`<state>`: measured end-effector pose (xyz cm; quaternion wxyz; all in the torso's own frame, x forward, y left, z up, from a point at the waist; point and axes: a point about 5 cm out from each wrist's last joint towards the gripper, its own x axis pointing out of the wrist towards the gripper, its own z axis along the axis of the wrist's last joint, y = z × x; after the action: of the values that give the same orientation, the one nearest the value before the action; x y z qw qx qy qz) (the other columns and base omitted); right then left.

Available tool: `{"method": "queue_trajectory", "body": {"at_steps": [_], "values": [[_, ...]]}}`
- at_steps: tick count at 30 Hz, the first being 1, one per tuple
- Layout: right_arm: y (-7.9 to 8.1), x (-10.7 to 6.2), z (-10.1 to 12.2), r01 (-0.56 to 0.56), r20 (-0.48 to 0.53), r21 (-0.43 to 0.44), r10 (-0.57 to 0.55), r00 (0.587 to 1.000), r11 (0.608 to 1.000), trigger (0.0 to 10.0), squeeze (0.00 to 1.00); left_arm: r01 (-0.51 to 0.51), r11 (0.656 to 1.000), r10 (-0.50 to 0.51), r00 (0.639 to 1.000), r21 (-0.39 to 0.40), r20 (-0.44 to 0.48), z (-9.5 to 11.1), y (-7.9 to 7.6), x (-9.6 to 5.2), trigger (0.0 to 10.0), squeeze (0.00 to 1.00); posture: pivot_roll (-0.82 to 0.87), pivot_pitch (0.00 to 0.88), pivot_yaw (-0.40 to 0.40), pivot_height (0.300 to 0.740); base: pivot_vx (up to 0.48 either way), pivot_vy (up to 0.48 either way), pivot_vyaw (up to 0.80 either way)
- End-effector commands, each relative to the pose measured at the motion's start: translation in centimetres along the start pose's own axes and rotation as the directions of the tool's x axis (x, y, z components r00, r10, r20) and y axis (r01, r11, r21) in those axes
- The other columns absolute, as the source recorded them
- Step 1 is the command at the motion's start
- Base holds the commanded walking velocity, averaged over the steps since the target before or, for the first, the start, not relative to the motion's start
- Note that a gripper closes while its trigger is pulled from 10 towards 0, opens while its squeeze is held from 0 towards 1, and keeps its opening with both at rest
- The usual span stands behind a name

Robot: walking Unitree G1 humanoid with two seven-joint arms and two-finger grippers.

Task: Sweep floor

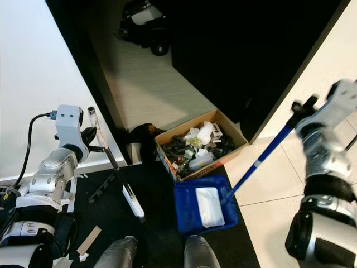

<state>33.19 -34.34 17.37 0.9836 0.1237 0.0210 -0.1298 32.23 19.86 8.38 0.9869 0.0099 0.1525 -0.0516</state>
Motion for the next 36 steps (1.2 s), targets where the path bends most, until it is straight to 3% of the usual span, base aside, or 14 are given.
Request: {"method": "queue_trajectory", "body": {"at_steps": [1,12,20,25,36], "values": [[0.0,0.3,2.2,-0.017,0.064,0.02,0.016,0.998,1.0,10.0,0.0,0.016,1.0,-0.016,1.0,-0.017,0.022,0.5,0.0,0.0,10.0,0.0,-0.01,0.034,0.041,0.74,0.36,0.0,0.0],[0.3,0.3,7.1,-0.101,0.144,0.056,0.092,0.985,0.993,10.0,0.0,0.03,0.999,-0.029,0.999,-0.015,0.031,0.6,-0.2,-0.1,10.0,0.0,-0.01,0.027,0.036,0.74,0.362,0.0,0.0],[-0.5,0.1,9.6,-0.051,0.257,0.031,0.041,0.966,0.998,10.0,0.0,0.036,0.999,-0.036,0.999,-0.02,0.038,0.6,-0.2,-0.1,10.0,0.0,-0.02,0.025,0.037,0.74,0.371,0.0,0.0],[-0.1,0.1,9.5,-0.043,0.305,0.028,0.032,0.952,0.999,10.0,0.0,0.048,0.999,-0.047,0.998,-0.017,0.05,0.8,-0.5,-0.1,10.0,0.0,-0.02,0.025,0.038,0.74,0.447,0.0,0.0],[1.1,0.6,8.5,-0.065,0.296,0.005,0.061,0.953,0.998,10.0,0.0,0.052,0.999,-0.052,0.997,-0.012,0.056,0.8,-0.5,-0.1,10.0,0.0,-0.01,0.025,0.036,0.74,0.48,0.0,0.0]]}}
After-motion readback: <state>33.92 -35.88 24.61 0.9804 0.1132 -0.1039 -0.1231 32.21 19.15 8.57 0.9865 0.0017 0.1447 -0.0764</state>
